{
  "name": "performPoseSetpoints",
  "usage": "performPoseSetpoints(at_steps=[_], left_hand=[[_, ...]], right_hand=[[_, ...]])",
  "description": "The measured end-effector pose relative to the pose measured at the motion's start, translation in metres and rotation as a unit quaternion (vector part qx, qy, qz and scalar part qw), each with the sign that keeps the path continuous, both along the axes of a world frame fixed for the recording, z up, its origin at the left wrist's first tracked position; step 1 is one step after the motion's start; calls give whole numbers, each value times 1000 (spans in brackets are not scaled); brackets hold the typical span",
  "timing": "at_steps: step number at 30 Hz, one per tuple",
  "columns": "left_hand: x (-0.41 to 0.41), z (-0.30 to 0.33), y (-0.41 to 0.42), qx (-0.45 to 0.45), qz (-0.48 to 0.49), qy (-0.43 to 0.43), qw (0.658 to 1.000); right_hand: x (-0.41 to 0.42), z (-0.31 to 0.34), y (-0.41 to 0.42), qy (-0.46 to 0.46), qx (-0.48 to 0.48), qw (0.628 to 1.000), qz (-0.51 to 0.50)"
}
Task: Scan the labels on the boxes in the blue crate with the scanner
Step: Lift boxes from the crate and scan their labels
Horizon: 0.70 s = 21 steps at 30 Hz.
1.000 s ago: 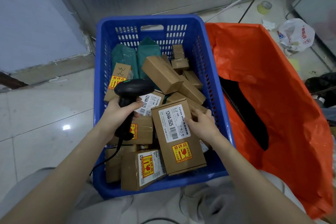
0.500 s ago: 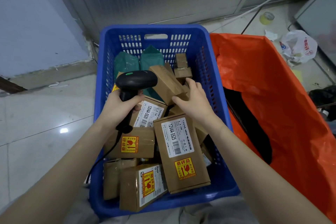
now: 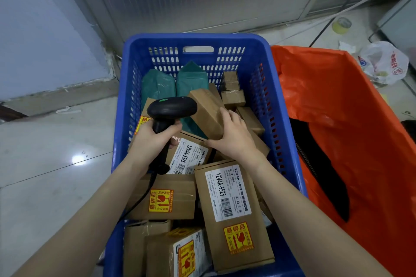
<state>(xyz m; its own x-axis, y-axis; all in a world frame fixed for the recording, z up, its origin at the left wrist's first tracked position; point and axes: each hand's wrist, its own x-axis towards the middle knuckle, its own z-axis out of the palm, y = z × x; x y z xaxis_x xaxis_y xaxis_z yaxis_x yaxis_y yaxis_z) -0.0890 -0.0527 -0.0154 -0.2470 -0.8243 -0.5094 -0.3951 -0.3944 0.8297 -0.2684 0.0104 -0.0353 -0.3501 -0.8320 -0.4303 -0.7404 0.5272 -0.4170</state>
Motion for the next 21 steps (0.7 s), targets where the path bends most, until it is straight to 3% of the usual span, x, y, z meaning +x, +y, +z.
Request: performPoseSetpoints(at_steps=[12,21], left_hand=[[2,-6,-3,17,4,14,1000],[2,36,3,-1,9,13,1000]], right_hand=[[1,-5,-5,-13,8,999,-28],[-3,35,5,-76,-94,986,-116]])
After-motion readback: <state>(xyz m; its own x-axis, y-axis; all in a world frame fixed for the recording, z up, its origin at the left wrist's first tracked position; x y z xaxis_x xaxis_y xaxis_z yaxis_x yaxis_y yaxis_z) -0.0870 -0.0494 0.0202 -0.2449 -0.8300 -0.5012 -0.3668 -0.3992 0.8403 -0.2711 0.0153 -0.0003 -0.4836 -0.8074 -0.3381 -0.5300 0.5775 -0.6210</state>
